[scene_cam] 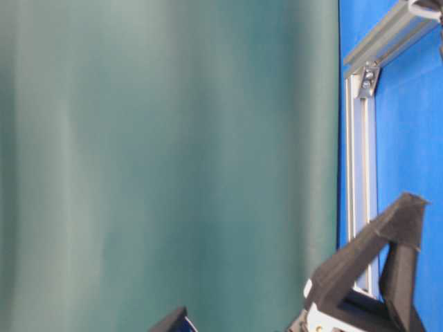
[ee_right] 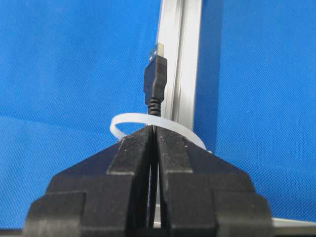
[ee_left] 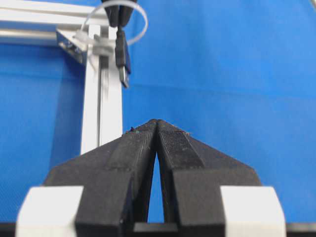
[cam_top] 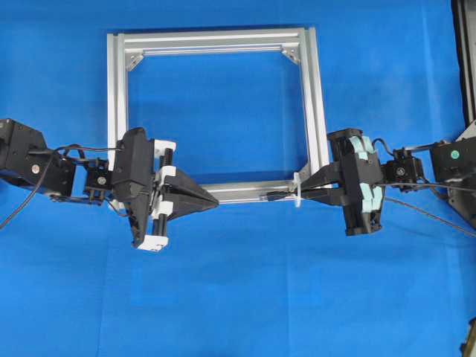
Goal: Insert the wire through the string loop located on the right side.
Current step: 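Move the left gripper right toward the plug emerging from the loop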
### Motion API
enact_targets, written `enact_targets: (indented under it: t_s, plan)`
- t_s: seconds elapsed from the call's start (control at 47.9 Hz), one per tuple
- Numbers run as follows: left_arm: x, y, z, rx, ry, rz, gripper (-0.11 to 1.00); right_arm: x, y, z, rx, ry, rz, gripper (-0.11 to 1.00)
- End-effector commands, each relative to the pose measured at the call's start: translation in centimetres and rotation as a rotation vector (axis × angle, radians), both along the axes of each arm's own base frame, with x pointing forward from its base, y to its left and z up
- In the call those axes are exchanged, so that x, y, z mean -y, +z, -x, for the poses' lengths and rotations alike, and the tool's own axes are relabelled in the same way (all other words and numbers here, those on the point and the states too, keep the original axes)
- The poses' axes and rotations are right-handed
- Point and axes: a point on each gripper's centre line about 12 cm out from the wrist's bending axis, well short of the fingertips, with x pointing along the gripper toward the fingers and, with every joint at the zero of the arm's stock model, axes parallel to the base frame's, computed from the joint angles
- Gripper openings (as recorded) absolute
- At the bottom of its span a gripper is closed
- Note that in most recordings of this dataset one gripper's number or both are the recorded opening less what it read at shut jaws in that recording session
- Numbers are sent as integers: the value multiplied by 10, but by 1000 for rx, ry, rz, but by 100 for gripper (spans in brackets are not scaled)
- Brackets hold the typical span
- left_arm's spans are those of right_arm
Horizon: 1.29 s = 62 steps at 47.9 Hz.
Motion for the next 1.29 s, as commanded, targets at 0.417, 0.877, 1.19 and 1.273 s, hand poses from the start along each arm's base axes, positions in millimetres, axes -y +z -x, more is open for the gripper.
enact_targets:
  t_s: [0.417,0.877,1.19,1.273]
  plan:
    - [-2,36,-70,53,17,-5,-2,1,7,-5,32,-6,-6,-3]
    - [-15,35,-88,-7,47,-2,-2,1,8,-5,33,-6,-6,-3]
    - [-16,35,-88,-7,47,-6,-2,0,8,-6,33,-5,-6,-3]
    - [-16,35,-88,-9,48,-3,5,1,8,-6,33,-6,-6,-3]
